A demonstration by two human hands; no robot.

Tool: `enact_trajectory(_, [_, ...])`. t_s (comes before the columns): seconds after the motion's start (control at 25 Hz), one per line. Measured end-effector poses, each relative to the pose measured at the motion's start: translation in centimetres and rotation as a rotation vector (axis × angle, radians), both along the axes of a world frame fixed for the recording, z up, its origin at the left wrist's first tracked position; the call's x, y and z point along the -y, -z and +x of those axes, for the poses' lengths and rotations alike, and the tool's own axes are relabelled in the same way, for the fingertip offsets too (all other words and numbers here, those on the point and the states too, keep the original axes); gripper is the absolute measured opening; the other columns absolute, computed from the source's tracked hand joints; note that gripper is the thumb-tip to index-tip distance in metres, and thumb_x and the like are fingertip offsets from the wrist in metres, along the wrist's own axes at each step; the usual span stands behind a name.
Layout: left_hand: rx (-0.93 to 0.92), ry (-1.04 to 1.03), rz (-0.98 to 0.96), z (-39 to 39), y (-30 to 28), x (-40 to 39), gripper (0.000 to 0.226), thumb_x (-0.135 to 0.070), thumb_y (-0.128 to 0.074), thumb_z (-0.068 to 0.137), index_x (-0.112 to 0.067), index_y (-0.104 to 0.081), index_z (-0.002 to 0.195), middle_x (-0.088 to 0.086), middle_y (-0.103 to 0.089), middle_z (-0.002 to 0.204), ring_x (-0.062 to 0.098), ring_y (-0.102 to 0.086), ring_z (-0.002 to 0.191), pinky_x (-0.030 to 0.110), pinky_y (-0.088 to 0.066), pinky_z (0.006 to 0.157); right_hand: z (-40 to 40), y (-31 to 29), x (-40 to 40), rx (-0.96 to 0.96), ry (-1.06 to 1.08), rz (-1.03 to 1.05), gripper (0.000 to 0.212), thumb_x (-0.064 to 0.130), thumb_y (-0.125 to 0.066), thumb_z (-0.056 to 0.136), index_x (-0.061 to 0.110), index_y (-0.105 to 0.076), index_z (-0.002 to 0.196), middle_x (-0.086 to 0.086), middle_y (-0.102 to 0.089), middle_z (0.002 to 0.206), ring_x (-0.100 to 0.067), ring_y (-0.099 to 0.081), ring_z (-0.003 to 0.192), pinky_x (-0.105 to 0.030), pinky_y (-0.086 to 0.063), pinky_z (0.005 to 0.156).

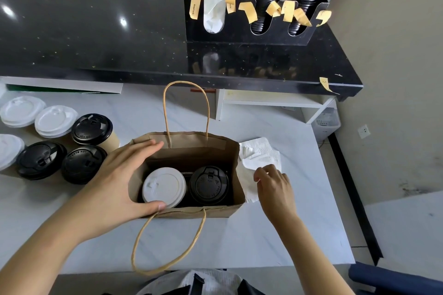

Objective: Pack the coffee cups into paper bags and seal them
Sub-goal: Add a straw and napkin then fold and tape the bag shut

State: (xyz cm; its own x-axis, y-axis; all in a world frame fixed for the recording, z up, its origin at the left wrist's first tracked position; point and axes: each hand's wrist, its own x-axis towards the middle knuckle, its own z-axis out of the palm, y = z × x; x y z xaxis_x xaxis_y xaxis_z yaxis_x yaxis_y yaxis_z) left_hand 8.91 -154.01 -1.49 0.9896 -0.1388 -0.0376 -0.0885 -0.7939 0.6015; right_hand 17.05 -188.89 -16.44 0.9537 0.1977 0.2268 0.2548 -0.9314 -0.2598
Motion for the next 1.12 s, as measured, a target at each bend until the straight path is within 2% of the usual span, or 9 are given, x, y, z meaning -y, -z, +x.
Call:
enact_trajectory(0.12, [-0.006,0.000,0.003,-0.1,0.0,0.0,0.105,-0.073,-0.071,0.056,-0.049,-0.035,0.151,-0.038,-0.025,0.155,-0.006,-0.018,0.148,0.022,-0.017,0.117,-0.7,1.2,-0.7,-0.047,-0.021,-0.033,0.021,-0.004,-0.074,0.071,0.013,-0.064,0.077,-0.003,-0.059,0.083,-0.027,-0.055,0.061,-0.038,-0.046,0.058])
enact_trajectory(0.24, [-0.009,-0.003,-0.001,-0.1,0.0,0.0,0.104,-0.073,-0.071,0.056,-0.050,-0.035,0.151,-0.039,-0.025,0.154,-0.009,-0.017,0.147,0.020,-0.017,0.116,-1.3,1.2,-1.3,-0.063,0.016,-0.110,0.013,0.021,-0.074,0.080,0.013,-0.064,0.079,-0.002,-0.057,0.077,-0.028,-0.055,0.061,-0.038,-0.045,0.060])
enact_trajectory(0.32, [-0.011,-0.002,0.000,-0.1,0.0,0.0,0.104,-0.073,-0.071,0.056,-0.050,-0.035,0.151,-0.039,-0.025,0.154,-0.009,-0.017,0.146,0.019,-0.017,0.115,-1.5,0.6,-1.9,-0.079,0.088,-0.129,0.031,0.042,-0.054,0.081,0.012,-0.063,0.081,-0.004,-0.056,0.074,-0.030,-0.055,0.062,-0.040,-0.044,0.061])
enact_trajectory(0.4, [-0.012,-0.003,0.000,-0.1,0.0,0.0,0.104,-0.073,-0.071,0.056,-0.049,-0.036,0.151,-0.038,-0.026,0.154,-0.008,-0.017,0.147,0.019,-0.017,0.115,-1.9,0.2,-2.4,-0.100,0.119,-0.128,0.043,0.046,-0.039,0.072,0.010,-0.061,0.080,-0.006,-0.055,0.072,-0.032,-0.053,0.062,-0.041,-0.043,0.060])
enact_trajectory(0.52, [-0.014,-0.008,-0.001,-0.2,0.0,0.0,0.103,-0.073,-0.071,0.056,-0.050,-0.036,0.150,-0.038,-0.026,0.154,-0.008,-0.017,0.147,0.021,-0.017,0.116,-2.1,1.0,-2.5,-0.131,0.107,-0.181,0.024,0.034,-0.064,0.076,0.011,-0.059,0.077,-0.005,-0.053,0.073,-0.031,-0.052,0.063,-0.041,-0.043,0.060])
enact_trajectory(0.6, [-0.019,-0.011,-0.001,-0.2,0.0,0.0,0.103,-0.073,-0.070,0.056,-0.051,-0.035,0.150,-0.039,-0.025,0.154,-0.009,-0.017,0.147,0.022,-0.018,0.116,-2.0,1.7,-2.2,-0.143,0.097,-0.164,0.022,0.025,-0.078,0.076,0.014,-0.058,0.074,-0.003,-0.053,0.075,-0.029,-0.052,0.064,-0.041,-0.043,0.062])
enact_trajectory(0.92, [-0.015,-0.013,0.001,-0.2,0.1,0.0,0.102,-0.072,-0.070,0.057,-0.050,-0.035,0.150,-0.037,-0.026,0.155,-0.007,-0.018,0.147,0.023,-0.018,0.117,-1.3,1.2,-0.6,-0.074,0.094,-0.032,0.024,0.008,-0.072,0.085,0.015,-0.055,0.070,0.002,-0.051,0.064,-0.026,-0.047,0.054,-0.036,-0.037,0.060])
enact_trajectory(1.04, [-0.013,-0.015,0.005,-0.1,0.2,-0.1,0.102,-0.072,-0.070,0.057,-0.049,-0.036,0.150,-0.037,-0.027,0.155,-0.005,-0.019,0.148,0.025,-0.018,0.118,-0.5,0.9,0.0,-0.030,0.126,0.015,0.022,-0.002,-0.069,0.085,0.012,-0.052,0.078,-0.002,-0.049,0.060,-0.028,-0.040,0.048,-0.037,-0.040,0.055])
enact_trajectory(1.12, [-0.013,-0.017,0.007,-0.1,0.3,-0.1,0.102,-0.072,-0.070,0.057,-0.049,-0.036,0.151,-0.036,-0.027,0.155,-0.003,-0.020,0.148,0.027,-0.019,0.118,-0.2,0.8,0.3,-0.043,0.129,0.046,0.027,-0.012,-0.063,0.082,0.010,-0.056,0.097,-0.007,-0.053,0.068,-0.029,-0.035,0.048,-0.036,-0.038,0.053])
